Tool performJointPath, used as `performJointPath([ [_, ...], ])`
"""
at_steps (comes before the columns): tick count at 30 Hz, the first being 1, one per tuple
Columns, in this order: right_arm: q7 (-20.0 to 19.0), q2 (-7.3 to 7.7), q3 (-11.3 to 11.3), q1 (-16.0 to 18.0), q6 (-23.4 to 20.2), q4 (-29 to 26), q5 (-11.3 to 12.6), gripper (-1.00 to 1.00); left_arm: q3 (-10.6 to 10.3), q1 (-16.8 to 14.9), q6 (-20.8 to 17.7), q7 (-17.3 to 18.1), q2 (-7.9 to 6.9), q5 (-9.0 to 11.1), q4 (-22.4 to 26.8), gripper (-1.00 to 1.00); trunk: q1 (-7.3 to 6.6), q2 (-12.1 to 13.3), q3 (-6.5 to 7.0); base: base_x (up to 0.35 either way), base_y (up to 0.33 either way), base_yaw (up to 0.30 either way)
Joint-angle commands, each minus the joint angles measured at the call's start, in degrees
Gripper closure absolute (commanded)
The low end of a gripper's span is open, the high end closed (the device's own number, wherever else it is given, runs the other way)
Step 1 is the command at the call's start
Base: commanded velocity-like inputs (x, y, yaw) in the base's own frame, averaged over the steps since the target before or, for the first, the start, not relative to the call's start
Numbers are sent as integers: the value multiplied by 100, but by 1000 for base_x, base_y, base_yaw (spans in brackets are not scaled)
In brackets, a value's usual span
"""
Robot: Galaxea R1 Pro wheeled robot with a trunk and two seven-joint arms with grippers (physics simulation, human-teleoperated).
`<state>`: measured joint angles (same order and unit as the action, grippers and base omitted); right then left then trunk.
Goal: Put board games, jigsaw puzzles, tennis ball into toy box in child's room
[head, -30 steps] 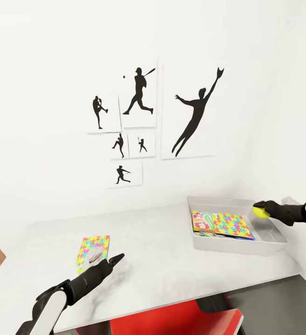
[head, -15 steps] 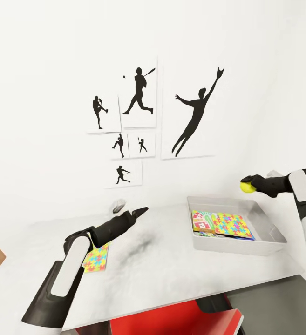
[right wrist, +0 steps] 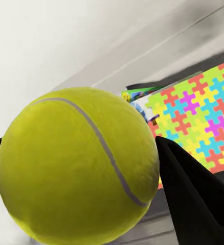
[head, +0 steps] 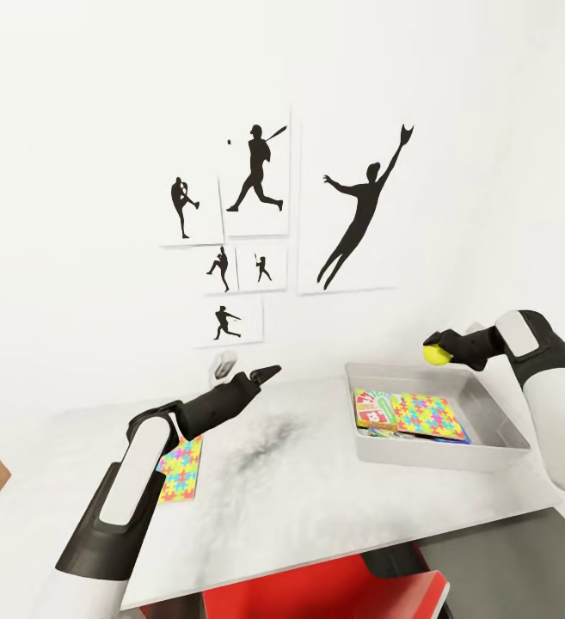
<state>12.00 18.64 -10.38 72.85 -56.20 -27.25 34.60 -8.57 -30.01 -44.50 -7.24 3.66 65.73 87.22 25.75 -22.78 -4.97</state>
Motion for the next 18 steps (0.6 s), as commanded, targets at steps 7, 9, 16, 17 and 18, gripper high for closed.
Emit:
performJointPath([
  [7, 223, 2, -55, 4, 215, 237, 85, 100, 0, -26, -22, -128, 10, 106, -5, -100, 4, -14, -13, 0, 0, 0],
  [9, 269, 14, -60, -2, 227, 252, 90, 100, 1, -27, -22, -131, 10, 108, -6, -100, 4, -14, -13, 0, 0, 0],
  [16, 465, 63, -105, -23, 263, 293, 114, 100, 2, -31, -23, -142, 12, 109, -23, -100, 4, -14, -14, 0, 0, 0],
  [17, 465, 63, -105, -23, 263, 293, 114, 100, 2, -31, -23, -142, 12, 109, -23, -100, 4, -14, -14, 0, 0, 0],
  [18, 482, 70, -112, -27, 266, 296, 116, 100, 3, -33, -23, -143, 12, 108, -28, -100, 4, -14, -15, 0, 0, 0],
])
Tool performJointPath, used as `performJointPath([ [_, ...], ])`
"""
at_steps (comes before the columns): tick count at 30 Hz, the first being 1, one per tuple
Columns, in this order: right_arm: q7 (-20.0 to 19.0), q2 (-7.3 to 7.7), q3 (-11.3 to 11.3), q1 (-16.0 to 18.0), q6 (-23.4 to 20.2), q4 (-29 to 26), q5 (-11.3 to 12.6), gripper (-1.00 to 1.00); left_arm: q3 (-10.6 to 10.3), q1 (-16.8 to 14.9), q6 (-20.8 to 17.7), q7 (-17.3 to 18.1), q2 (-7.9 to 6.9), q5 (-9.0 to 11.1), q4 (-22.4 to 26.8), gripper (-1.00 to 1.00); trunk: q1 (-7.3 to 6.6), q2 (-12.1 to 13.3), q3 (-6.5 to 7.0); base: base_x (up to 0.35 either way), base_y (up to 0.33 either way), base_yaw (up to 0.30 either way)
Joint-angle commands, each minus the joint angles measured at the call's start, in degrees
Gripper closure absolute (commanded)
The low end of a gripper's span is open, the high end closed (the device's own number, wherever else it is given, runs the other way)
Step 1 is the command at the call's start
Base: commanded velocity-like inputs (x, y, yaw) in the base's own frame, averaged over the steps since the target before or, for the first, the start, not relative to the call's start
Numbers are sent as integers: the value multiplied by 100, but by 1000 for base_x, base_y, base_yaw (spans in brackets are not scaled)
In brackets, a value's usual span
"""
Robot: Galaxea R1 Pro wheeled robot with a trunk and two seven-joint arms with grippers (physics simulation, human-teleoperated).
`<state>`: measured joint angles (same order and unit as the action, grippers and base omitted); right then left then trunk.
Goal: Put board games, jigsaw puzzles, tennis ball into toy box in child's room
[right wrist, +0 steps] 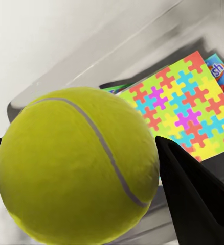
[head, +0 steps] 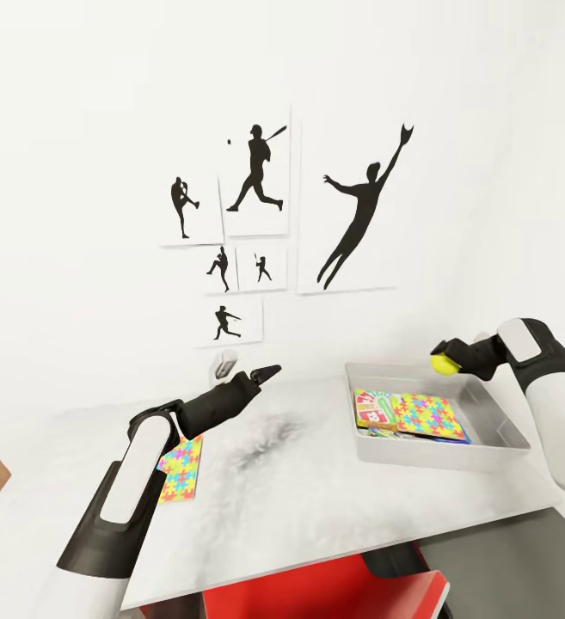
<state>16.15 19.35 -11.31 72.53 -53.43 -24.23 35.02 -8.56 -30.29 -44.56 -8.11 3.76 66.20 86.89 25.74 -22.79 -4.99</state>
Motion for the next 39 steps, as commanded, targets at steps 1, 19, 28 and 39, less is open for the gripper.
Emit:
performJointPath([
  [1, 80, 4, -24, 2, -9, -3, 77, 100, 2, -12, -18, -56, 2, 61, 1, -100, 4, -13, -16, 0, 0, 0],
  [19, 139, 100, -290, -1, 68, 157, 82, 100, -1, -45, -18, -63, -5, 60, -29, -100, 4, -13, -143, 0, 0, 0],
  [28, 142, 105, -347, 22, 97, 177, 84, 100, 0, -44, -18, -60, -10, 60, -31, -100, 4, -13, -225, 0, 0, 0],
  [39, 143, 118, -361, 82, 110, 182, 84, 100, -2, -45, -18, -62, -14, 58, -31, -100, 4, -13, -327, 0, 0, 0],
])
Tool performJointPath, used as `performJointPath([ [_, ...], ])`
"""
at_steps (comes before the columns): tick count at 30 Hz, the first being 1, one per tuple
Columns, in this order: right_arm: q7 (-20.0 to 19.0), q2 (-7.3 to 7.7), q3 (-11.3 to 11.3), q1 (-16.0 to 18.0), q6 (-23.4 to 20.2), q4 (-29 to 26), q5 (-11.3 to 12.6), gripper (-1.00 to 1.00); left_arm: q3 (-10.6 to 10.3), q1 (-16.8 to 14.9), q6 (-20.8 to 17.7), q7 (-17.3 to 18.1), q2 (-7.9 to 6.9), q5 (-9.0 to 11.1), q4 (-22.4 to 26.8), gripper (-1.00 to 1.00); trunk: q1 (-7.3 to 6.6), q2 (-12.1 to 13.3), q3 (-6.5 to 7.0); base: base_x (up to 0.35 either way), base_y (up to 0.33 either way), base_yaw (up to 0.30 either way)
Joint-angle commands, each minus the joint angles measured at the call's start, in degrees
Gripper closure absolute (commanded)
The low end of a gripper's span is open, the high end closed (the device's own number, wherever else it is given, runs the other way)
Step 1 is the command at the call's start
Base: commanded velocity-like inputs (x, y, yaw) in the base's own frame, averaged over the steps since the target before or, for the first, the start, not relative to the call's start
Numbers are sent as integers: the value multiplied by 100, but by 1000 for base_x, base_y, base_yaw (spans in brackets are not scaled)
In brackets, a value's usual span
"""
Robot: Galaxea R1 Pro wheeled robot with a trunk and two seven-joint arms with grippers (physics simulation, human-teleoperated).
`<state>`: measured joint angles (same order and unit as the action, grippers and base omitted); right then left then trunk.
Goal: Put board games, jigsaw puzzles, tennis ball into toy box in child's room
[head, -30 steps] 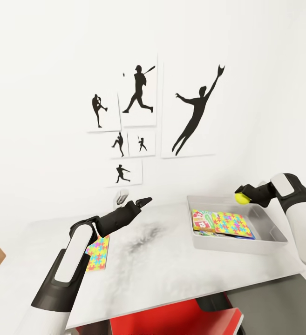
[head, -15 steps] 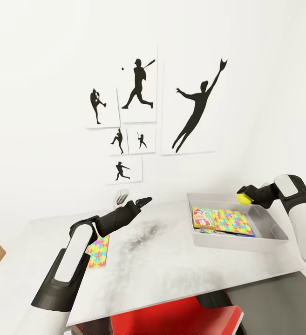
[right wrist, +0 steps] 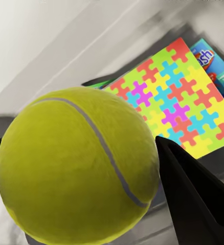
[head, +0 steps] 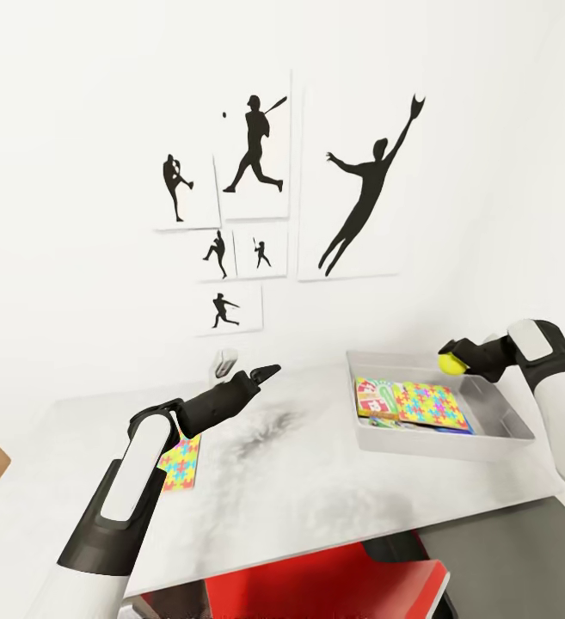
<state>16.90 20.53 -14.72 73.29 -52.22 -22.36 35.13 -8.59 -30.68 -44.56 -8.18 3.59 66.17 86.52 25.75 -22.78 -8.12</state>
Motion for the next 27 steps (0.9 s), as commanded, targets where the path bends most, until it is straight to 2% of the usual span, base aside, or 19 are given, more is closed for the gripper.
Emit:
performJointPath([
  [1, 67, -1, -21, 5, -11, -6, 73, 100, 2, -6, -18, -56, 2, 61, 6, -100, 3, -13, -22, 0, 0, 0],
  [27, 86, 88, -22, 19, 96, -4, 73, 100, 6, -4, -18, -58, -6, 54, 1, -100, 3, -13, -264, 0, 0, 0],
])
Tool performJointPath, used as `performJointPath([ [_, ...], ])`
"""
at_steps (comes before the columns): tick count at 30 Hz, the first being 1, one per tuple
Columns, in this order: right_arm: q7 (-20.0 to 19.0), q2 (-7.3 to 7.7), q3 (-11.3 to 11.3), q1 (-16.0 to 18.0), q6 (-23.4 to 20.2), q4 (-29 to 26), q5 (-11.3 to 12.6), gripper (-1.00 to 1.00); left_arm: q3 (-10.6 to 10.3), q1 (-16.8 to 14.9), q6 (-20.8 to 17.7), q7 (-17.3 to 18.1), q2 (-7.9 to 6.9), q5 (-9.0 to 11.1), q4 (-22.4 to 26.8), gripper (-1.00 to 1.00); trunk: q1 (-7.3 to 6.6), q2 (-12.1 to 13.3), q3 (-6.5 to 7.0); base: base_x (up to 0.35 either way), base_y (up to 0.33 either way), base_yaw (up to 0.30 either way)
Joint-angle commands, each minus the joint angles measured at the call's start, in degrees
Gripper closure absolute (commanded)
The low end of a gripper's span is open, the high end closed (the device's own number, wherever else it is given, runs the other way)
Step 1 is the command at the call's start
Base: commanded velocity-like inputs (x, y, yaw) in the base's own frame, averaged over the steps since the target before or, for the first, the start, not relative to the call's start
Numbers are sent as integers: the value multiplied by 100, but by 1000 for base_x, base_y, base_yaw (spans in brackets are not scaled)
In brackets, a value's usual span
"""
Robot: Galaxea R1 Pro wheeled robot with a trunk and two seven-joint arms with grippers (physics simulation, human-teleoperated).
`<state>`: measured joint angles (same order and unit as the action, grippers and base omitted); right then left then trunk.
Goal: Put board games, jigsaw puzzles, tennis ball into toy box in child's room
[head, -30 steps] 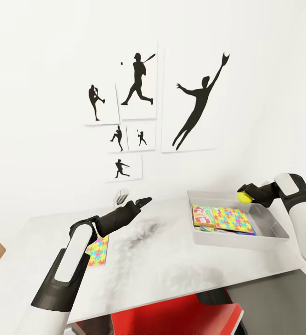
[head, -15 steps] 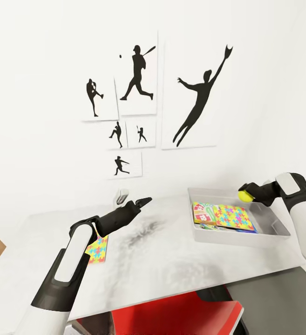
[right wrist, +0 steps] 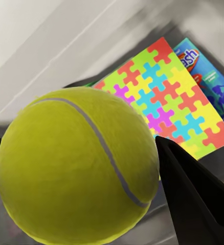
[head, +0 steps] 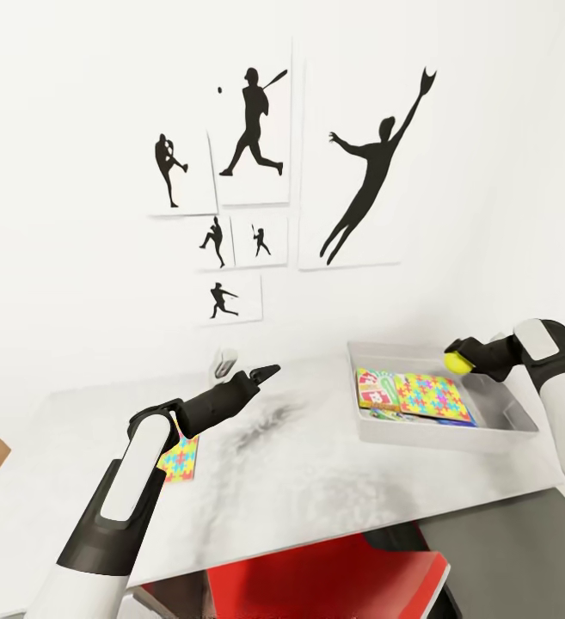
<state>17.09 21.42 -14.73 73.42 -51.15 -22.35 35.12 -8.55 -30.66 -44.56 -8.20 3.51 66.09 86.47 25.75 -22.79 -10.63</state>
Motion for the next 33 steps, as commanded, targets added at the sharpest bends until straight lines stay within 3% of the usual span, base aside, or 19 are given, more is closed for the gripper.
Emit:
performJointPath([
  [1, 72, 5, -21, 5, -10, -6, 74, 100, 2, -5, -18, -57, 0, 62, 5, -100, 3, -13, -22, 0, 0, 0],
  [33, 92, 184, -29, 6, -2, -6, 82, 100, 2, -3, -18, -51, -11, 62, 2, -100, 3, -13, -319, 0, 0, 0],
])
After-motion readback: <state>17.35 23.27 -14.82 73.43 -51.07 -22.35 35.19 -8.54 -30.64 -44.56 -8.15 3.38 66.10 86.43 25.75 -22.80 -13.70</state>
